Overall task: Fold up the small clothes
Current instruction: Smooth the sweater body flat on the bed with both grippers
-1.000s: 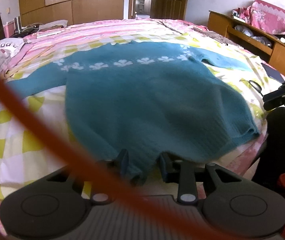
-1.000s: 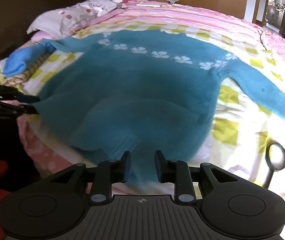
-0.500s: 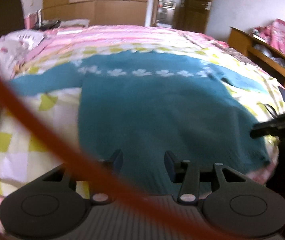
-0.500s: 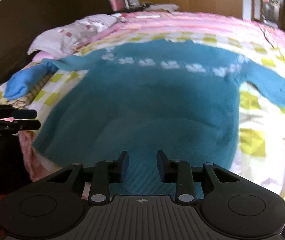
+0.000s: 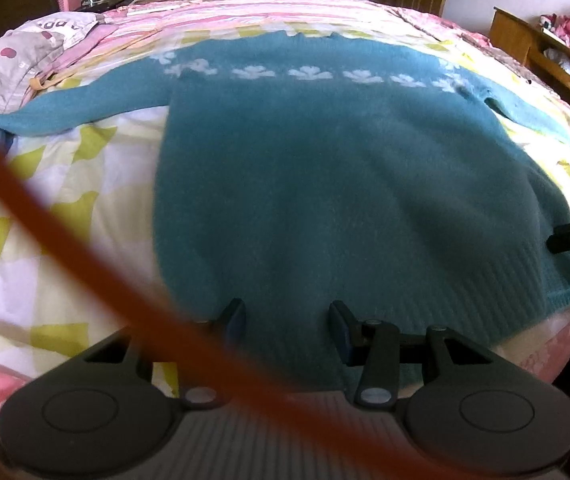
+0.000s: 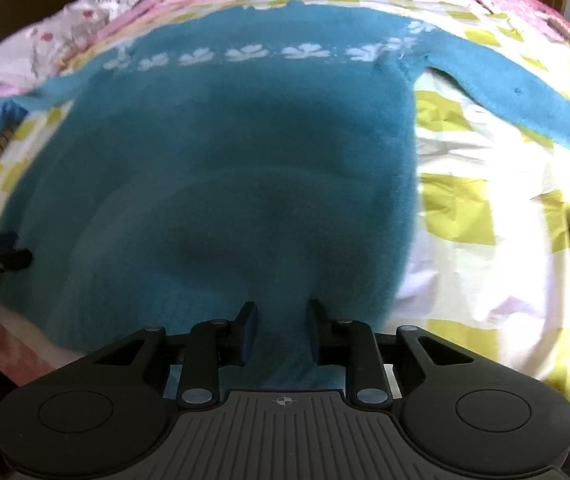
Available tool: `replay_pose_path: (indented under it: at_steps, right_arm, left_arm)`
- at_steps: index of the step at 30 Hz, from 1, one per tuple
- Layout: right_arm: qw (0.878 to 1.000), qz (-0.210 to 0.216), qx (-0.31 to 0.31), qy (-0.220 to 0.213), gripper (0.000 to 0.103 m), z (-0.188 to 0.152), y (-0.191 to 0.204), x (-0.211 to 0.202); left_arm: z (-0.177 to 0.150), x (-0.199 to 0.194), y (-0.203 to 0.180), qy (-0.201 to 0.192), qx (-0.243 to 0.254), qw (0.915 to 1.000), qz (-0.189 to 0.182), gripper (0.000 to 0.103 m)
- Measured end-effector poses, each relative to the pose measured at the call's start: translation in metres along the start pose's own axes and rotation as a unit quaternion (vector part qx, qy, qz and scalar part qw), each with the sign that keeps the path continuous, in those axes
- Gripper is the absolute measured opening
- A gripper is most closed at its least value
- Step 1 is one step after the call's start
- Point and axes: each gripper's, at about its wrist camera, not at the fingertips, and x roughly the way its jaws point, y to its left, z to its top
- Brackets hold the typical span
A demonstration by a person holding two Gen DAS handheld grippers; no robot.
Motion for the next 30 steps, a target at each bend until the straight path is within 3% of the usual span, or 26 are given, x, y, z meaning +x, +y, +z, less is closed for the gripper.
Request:
replay_pose_path:
  at_steps: [6,11,17,21,30]
  right_arm:
    - [1.0,-0.023,0.006,0.007,0.022,-0.008,-0.016,-0.008]
    - [0.999,-0.006,0.042,-0.001,0.025,-0.009,-0.024,-0.018]
    - [0.992,0.022,0.101,-0.076,0.03,-0.001,-0.043,-0.037]
    - [0.982,0.029,0.158,-0.103,0.03,0.003,-0.066,-0.028]
    - [0.966,0.039,0.223,-0.128,0.031,0.009,-0.098,-0.012]
  left_arm:
    - [0.006,-0.003,-0.007,0.005,0.024,0.9996,-0.013,0.05]
    - [0.02,-0.011,-0.025,-0.026,0.044,0.9976,-0.046,0.05]
    - [0.045,0.002,-0.061,-0.044,0.064,0.9933,-0.085,0.05]
    - [0.061,0.017,-0.092,-0.048,0.081,0.9902,-0.103,0.05]
    - [0.075,0.061,-0.138,-0.013,0.126,0.9885,-0.083,0.052]
